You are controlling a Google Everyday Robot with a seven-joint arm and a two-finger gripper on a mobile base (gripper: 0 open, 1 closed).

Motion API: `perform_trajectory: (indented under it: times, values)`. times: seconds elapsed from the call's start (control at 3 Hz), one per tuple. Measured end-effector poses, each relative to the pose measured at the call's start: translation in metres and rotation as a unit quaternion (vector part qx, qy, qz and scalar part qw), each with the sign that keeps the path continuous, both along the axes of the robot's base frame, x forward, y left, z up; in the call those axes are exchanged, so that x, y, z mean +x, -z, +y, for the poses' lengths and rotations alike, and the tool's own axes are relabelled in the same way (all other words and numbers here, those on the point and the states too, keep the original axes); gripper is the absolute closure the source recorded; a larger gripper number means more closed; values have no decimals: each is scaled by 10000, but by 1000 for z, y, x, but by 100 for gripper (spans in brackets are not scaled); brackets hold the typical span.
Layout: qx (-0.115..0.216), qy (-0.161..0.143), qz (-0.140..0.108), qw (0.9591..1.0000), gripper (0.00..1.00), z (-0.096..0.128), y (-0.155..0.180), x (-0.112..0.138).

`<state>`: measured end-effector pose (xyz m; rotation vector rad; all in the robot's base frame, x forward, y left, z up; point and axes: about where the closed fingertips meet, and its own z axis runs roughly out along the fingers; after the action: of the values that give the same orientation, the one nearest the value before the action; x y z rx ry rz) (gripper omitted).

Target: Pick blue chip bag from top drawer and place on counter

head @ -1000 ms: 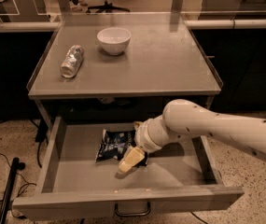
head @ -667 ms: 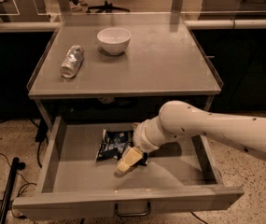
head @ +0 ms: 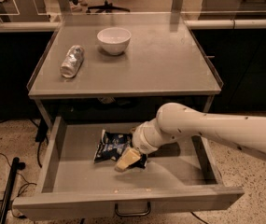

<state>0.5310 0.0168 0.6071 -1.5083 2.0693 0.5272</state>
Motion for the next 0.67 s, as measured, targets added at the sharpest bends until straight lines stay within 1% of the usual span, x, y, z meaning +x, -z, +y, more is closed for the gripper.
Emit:
perform_trajectory:
  times: [0.67]
  values:
    - [0, 0, 0, 10000, 66, 0, 0, 0]
